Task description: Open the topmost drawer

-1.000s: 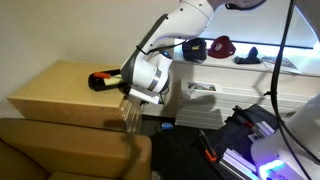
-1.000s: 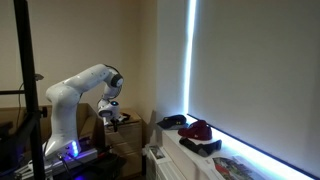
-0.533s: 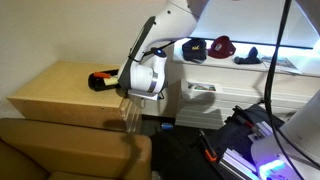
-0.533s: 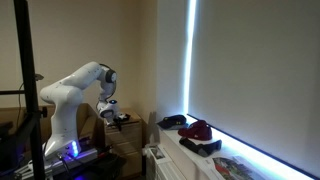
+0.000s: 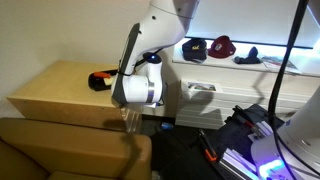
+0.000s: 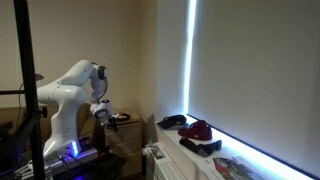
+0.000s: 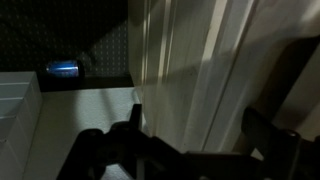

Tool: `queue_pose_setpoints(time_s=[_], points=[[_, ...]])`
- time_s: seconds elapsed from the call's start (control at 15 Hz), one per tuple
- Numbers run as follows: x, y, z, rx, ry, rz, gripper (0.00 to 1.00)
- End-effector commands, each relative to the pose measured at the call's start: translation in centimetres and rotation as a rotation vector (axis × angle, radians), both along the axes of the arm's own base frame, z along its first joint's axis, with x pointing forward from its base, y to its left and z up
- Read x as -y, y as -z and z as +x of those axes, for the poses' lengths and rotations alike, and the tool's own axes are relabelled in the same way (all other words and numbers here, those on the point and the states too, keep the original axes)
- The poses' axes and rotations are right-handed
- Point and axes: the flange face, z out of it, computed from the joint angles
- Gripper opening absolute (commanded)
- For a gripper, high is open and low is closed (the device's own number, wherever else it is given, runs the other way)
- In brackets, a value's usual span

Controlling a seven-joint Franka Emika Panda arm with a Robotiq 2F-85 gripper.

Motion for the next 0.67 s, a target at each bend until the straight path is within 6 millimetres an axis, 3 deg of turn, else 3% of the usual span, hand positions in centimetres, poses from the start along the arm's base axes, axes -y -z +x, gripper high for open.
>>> queue_pose_setpoints(time_s=[0.0,0.27,0.47,0.6], points=[[1.4,3.1,-5.1,-0.13,0.054,-0.007,1.0],[0.7,2.2,-2.8,-0.111,0.213,0.128,1.0],[2.1,3.5,-5.1,-0.172,0.271,0.119,1.0],[2.9,3.1,-5.5,-0.18,0.285,0.127,1.0]])
